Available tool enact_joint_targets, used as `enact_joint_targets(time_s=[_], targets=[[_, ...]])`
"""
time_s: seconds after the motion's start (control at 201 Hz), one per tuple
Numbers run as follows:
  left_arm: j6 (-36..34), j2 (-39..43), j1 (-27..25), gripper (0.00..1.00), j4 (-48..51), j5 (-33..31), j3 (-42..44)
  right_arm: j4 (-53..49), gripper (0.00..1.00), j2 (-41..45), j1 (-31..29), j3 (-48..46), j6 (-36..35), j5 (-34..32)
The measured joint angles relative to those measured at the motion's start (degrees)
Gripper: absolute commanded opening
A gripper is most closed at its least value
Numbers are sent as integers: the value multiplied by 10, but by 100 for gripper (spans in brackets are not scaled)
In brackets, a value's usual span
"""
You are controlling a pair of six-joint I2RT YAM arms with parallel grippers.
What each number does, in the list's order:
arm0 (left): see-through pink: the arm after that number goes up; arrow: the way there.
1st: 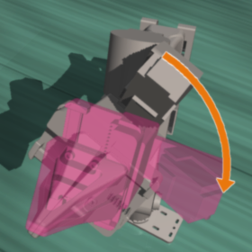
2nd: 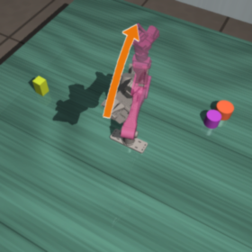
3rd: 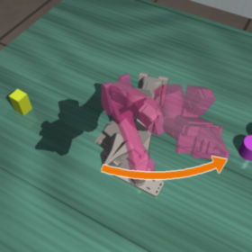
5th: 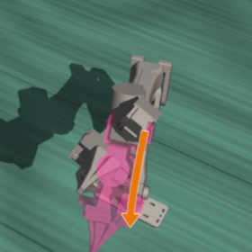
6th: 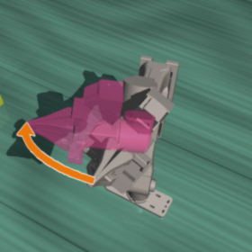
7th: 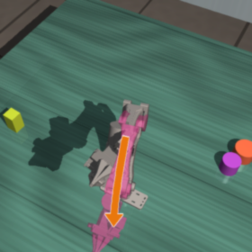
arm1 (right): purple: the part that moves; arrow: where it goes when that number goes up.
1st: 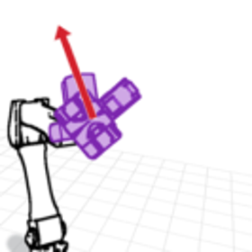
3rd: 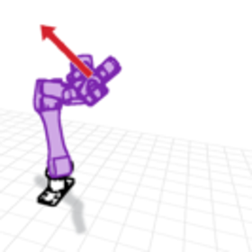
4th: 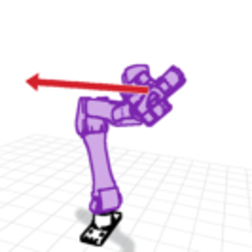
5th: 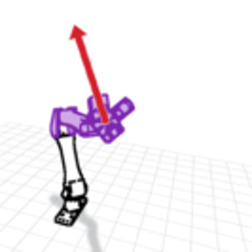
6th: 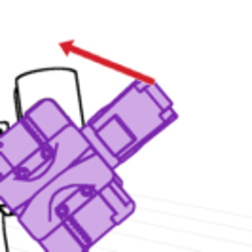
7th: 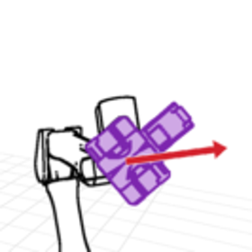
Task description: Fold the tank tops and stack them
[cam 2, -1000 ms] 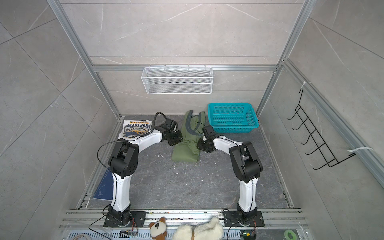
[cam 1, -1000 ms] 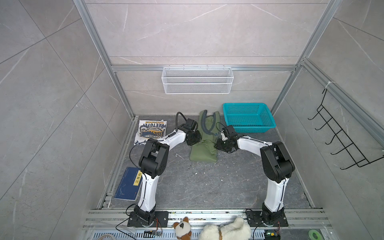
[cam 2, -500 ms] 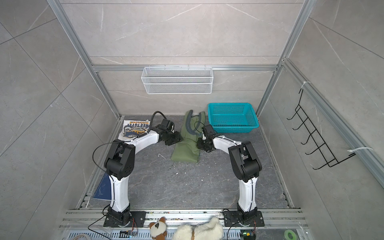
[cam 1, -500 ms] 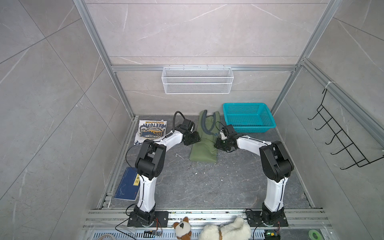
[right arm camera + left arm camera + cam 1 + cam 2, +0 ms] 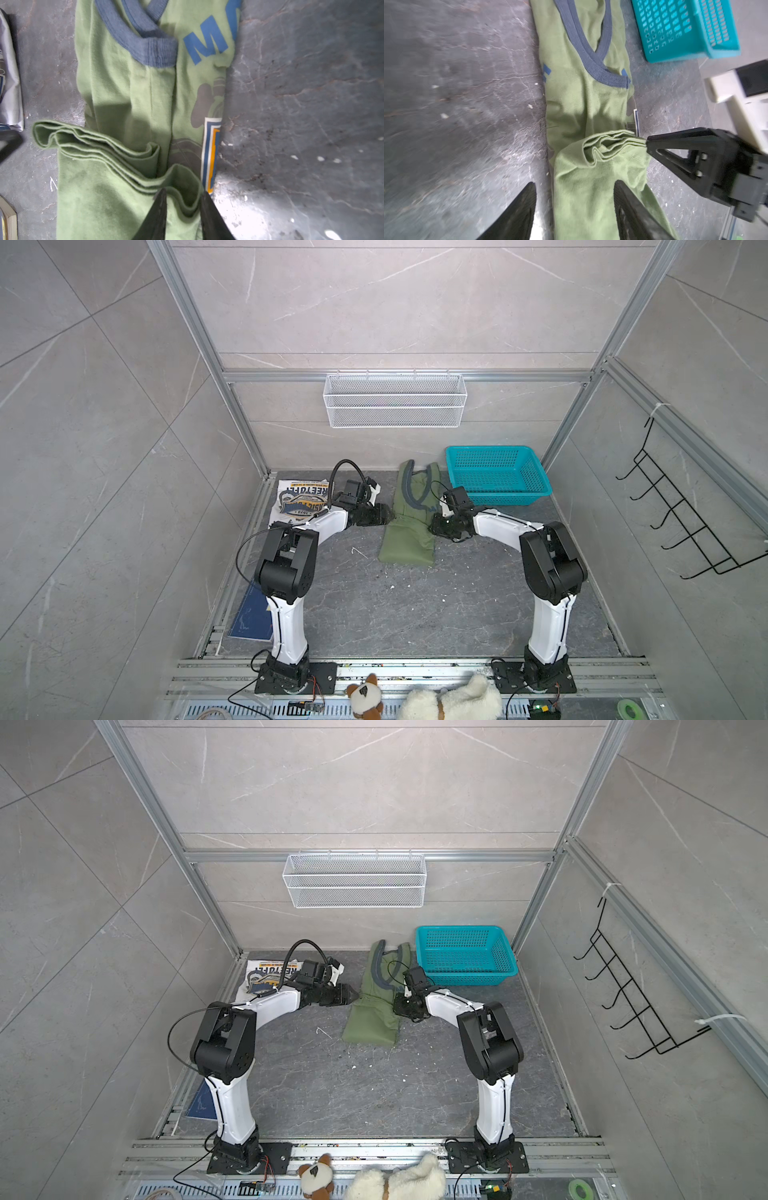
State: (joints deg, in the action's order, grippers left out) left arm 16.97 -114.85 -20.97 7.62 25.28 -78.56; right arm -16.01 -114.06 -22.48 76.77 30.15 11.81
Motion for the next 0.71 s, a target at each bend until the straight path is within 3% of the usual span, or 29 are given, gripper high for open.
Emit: enact_joint_targets(time_s=[0.144, 0.408, 0.707], targets=[[-23, -28, -7, 58, 3, 15, -10, 0, 30, -2, -1, 6, 0, 0], [-31, -57, -15, 44, 16, 17, -57, -3, 23, -27, -4, 20, 0, 0], [-16, -89, -19, 28, 30, 4, -88, -14, 6, -28, -5, 29, -4, -10]])
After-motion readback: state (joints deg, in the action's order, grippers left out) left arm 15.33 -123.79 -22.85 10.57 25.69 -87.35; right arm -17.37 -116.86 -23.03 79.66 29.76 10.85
